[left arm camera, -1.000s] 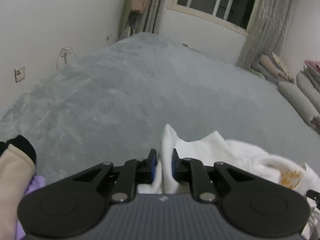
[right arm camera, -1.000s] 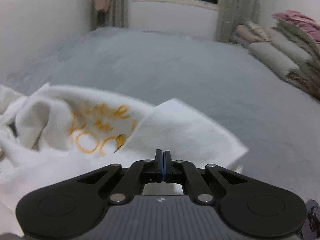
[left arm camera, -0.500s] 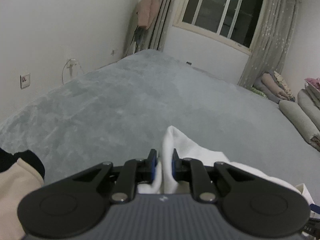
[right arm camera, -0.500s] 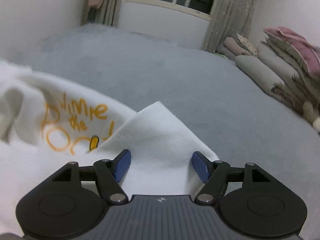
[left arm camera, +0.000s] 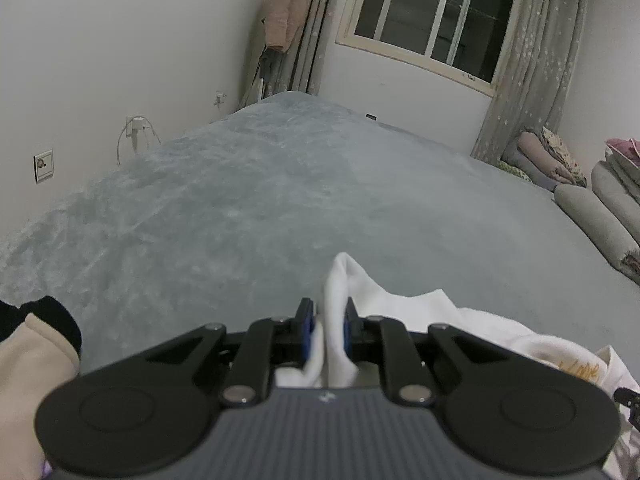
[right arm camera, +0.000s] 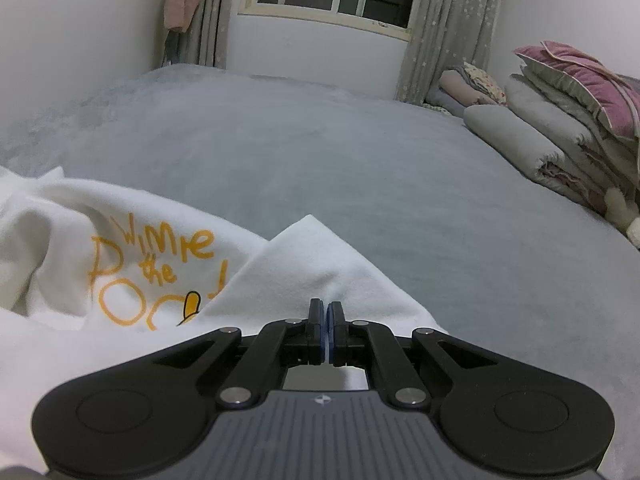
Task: Fold clothes
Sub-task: 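Hold the garment edges with both grippers and pull them taut, then open both grippers and release the shirt onto the bed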
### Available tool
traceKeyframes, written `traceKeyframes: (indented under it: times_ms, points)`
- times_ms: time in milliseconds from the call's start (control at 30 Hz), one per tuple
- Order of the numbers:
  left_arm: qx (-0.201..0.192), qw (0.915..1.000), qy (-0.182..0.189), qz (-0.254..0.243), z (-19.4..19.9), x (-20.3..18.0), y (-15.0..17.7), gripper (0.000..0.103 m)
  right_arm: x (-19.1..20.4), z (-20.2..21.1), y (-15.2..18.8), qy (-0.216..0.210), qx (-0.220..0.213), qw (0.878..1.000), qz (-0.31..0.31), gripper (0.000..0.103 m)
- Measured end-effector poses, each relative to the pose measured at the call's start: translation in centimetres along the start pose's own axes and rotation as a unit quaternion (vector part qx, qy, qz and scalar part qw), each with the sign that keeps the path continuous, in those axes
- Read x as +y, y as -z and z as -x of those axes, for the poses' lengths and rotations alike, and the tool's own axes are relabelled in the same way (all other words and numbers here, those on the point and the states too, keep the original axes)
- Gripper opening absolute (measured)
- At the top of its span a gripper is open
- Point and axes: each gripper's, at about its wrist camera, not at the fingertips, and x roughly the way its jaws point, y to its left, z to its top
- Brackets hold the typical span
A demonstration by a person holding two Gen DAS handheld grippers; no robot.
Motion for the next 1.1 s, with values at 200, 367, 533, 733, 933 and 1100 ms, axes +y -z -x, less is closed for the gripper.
traceKeyframes:
  times_ms: [200,367,533,733,933,1100]
  points:
    - [-0.020,0.9997,0.004,0.017,0.6,0.7,-0.6,0.012,-0.5,1.4,-0.9,0.026,-0.040,0.999,-0.002,0.003]
    - [-0.030,0.9995,0.008,0.010,0.7,0.2,-0.9,0.012,-1.7,2.9,-2.0,0.031,-0.068,0.997,-0.020,0.003]
    - [-0.049,0.9983,0.011,0.028,1.2,1.1,-1.7,0.012,-3.5,2.7,-2.9,0.047,-0.068,0.996,-0.030,0.003]
    - [-0.053,0.9979,0.021,0.031,1.0,1.7,-2.7,0.012,-5.1,1.6,-4.1,0.057,-0.071,0.995,-0.038,0.002]
    - [-0.101,0.9922,0.037,0.062,1.8,2.6,-4.3,0.012,-5.7,1.9,-5.7,0.068,-0.092,0.993,-0.035,0.002]
    - [-0.129,0.9872,0.048,0.081,1.8,3.0,-6.2,0.012,-6.5,2.8,-7.3,0.082,-0.117,0.989,-0.042,0.002]
